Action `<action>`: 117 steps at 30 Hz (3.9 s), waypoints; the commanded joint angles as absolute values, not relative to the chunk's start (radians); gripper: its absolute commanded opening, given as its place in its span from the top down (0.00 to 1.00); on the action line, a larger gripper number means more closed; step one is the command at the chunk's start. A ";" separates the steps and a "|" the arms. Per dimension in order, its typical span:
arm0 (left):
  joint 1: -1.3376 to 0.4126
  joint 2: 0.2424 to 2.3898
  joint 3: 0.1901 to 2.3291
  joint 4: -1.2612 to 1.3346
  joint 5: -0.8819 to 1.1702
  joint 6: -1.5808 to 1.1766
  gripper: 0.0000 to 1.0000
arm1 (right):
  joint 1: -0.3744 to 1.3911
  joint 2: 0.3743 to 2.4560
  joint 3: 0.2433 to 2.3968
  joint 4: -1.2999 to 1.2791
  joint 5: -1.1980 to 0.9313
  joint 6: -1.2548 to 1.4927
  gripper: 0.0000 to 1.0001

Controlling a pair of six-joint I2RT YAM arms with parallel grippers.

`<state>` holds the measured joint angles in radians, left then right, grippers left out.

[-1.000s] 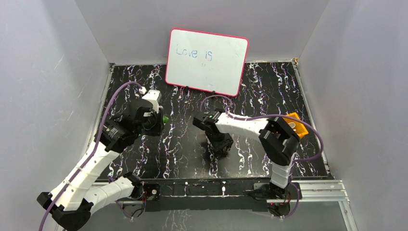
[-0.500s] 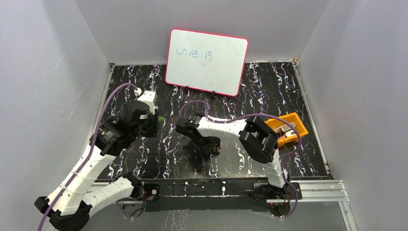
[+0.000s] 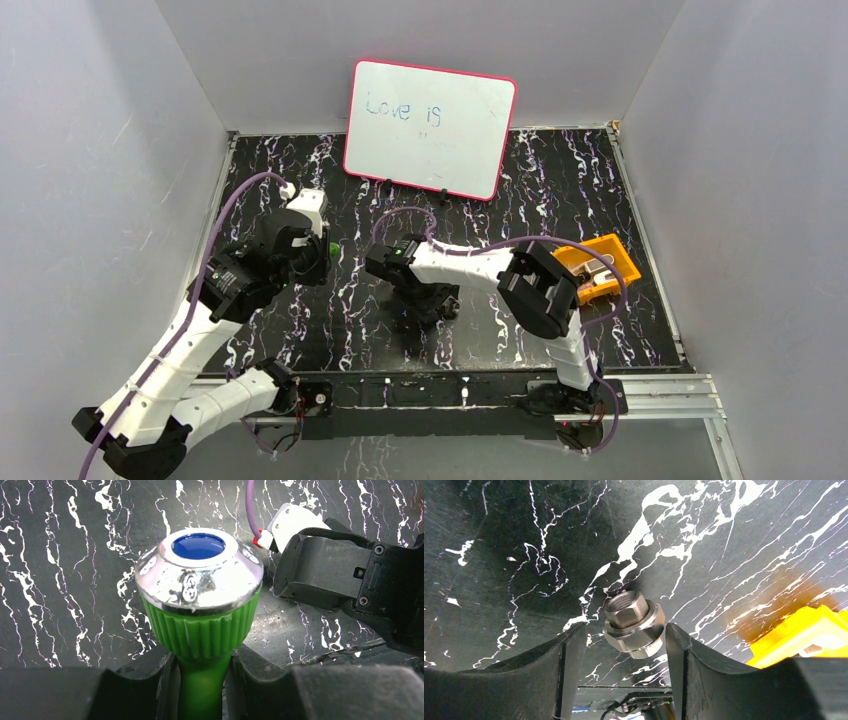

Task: Install the water faucets
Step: Move the adaptor to the center of the board, then adjust the adaptor at the center of the board.

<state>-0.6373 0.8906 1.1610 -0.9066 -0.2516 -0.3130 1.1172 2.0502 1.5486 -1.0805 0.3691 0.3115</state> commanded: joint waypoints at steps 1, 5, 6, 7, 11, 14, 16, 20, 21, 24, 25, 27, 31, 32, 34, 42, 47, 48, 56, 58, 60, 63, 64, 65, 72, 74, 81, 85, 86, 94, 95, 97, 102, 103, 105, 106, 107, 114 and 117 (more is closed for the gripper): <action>-0.637 0.884 1.186 -0.911 -0.257 -0.300 1.00 | 1.121 1.961 1.551 -1.049 0.394 0.335 0.31; -0.637 0.883 1.186 -0.910 -0.256 -0.298 1.00 | 1.113 1.863 1.505 -0.981 0.402 0.384 0.26; -0.637 0.882 1.185 -0.908 -0.256 -0.298 1.00 | 1.105 1.830 1.481 -0.957 0.405 0.405 0.26; -0.637 0.882 1.184 -0.909 -0.256 -0.298 1.00 | 1.094 1.794 1.452 -0.930 0.401 0.428 0.25; -0.637 0.882 1.180 -0.906 -0.249 -0.295 1.00 | 1.008 1.610 1.284 -0.765 0.317 0.523 0.21; -0.637 0.882 1.174 -0.898 -0.239 -0.295 1.00 | 0.926 1.450 1.094 -0.595 0.198 0.611 0.20; -0.638 0.885 1.169 -0.891 -0.230 -0.296 1.00 | 0.879 1.355 0.971 -0.470 0.105 0.675 0.20; -0.637 0.892 1.164 -0.882 -0.208 -0.294 1.00 | 0.810 1.212 0.749 -0.221 -0.072 0.819 0.20; -0.637 0.893 1.164 -0.881 -0.204 -0.294 1.00 | 0.799 1.190 0.707 -0.168 -0.098 0.847 0.20; -0.638 0.893 1.163 -0.878 -0.192 -0.297 1.00 | 0.776 1.162 0.622 -0.053 -0.146 0.904 0.19; -0.637 0.893 1.163 -0.876 -0.189 -0.297 1.00 | 0.769 1.158 0.604 -0.032 -0.154 0.910 0.19; -0.638 0.894 1.164 -0.874 -0.182 -0.298 1.00 | 0.762 1.159 0.583 -0.010 -0.159 0.916 0.19; -0.637 0.897 1.167 -0.875 -0.173 -0.299 1.00 | 0.741 1.183 0.573 0.005 -0.150 0.918 0.18; -0.638 0.897 1.167 -0.874 -0.172 -0.298 1.00 | 0.738 1.189 0.573 0.023 -0.154 0.918 0.18; -0.637 0.897 1.167 -0.874 -0.169 -0.298 1.00 | 0.733 1.209 0.577 0.019 -0.157 0.912 0.18; -0.637 0.900 1.165 -0.873 -0.158 -0.298 1.00 | 0.730 1.268 0.593 -0.045 -0.163 0.866 0.19; -0.637 0.902 1.162 -0.869 -0.152 -0.299 1.00 | 0.730 1.287 0.582 -0.024 -0.188 0.851 0.21; -0.637 0.903 1.161 -0.868 -0.152 -0.300 1.00 | 0.731 1.296 0.584 -0.019 -0.194 0.849 0.21; -0.637 0.904 1.162 -0.865 -0.144 -0.300 1.00 | 0.730 1.352 0.593 -0.009 -0.212 0.836 0.25; -0.637 0.904 1.161 -0.866 -0.143 -0.300 1.00 | 0.731 1.358 0.595 -0.009 -0.207 0.835 0.28; -0.637 0.904 1.163 -0.866 -0.141 -0.299 1.00 | 0.730 1.364 0.595 -0.009 -0.204 0.837 0.32; -0.638 0.906 1.163 -0.864 -0.138 -0.300 1.00 | 0.730 1.377 0.599 0.024 -0.208 0.839 0.34; -0.637 0.907 1.163 -0.863 -0.136 -0.300 1.00 | 0.731 1.381 0.602 0.024 -0.209 0.840 0.34; -0.637 0.908 1.163 -0.864 -0.135 -0.300 1.00 | 0.730 1.387 0.605 0.025 -0.209 0.839 0.35; -0.637 0.902 1.159 -0.860 -0.126 -0.299 1.00 | 0.731 1.403 0.610 0.032 -0.200 0.844 0.45; -0.637 0.900 1.157 -0.858 -0.124 -0.299 1.00 | 0.730 1.404 0.613 0.030 -0.196 0.842 0.48; -0.637 0.904 1.155 -0.851 -0.111 -0.292 1.00 | 0.732 1.388 0.683 -0.090 -0.155 0.781 0.64; -0.637 0.903 1.157 -0.844 -0.108 -0.283 1.00 | 0.731 1.390 0.786 -0.256 -0.113 0.690 0.67; -0.637 0.904 1.155 -0.842 -0.112 -0.283 1.00 | 0.731 1.397 0.815 -0.304 -0.104 0.668 0.68; -0.637 0.914 1.146 -0.841 -0.111 -0.268 1.00 | 0.743 1.449 1.007 -0.621 0.009 0.533 0.74; -0.637 0.918 1.147 -0.839 -0.107 -0.270 1.00 | 0.747 1.457 1.027 -0.653 0.037 0.523 0.74; -0.637 0.927 1.146 -0.836 -0.096 -0.270 1.00 | 0.758 1.479 1.068 -0.718 0.079 0.504 0.75; -0.637 0.955 1.158 -0.832 -0.084 -0.273 1.00 | 0.807 1.557 1.141 -0.841 0.152 0.483 0.76; -0.637 0.956 1.160 -0.828 -0.082 -0.273 1.00 | 0.815 1.571 1.152 -0.850 0.168 0.483 0.76; -0.637 0.954 1.163 -0.824 -0.082 -0.273 1.00 | 0.840 1.598 1.180 -0.882 0.202 0.485 0.76; -0.637 0.953 1.164 -0.823 -0.083 -0.273 1.00 | 0.852 1.613 1.191 -0.897 0.220 0.487 0.76; -0.637 0.953 1.164 -0.823 -0.081 -0.273 1.00 | 0.862 1.627 1.203 -0.911 0.237 0.488 0.76; -0.638 0.935 1.154 -0.819 -0.070 -0.271 1.00 | 0.920 1.713 1.250 -0.967 0.299 0.494 0.76; -0.638 0.929 1.151 -0.819 -0.069 -0.270 1.00 | 0.937 1.746 1.264 -0.985 0.310 0.491 0.76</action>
<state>-0.6373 0.9596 1.1522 -0.8360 -0.0875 -0.2829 0.9169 1.7222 1.2079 -0.9169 0.2501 0.4931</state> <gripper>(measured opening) 0.268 0.490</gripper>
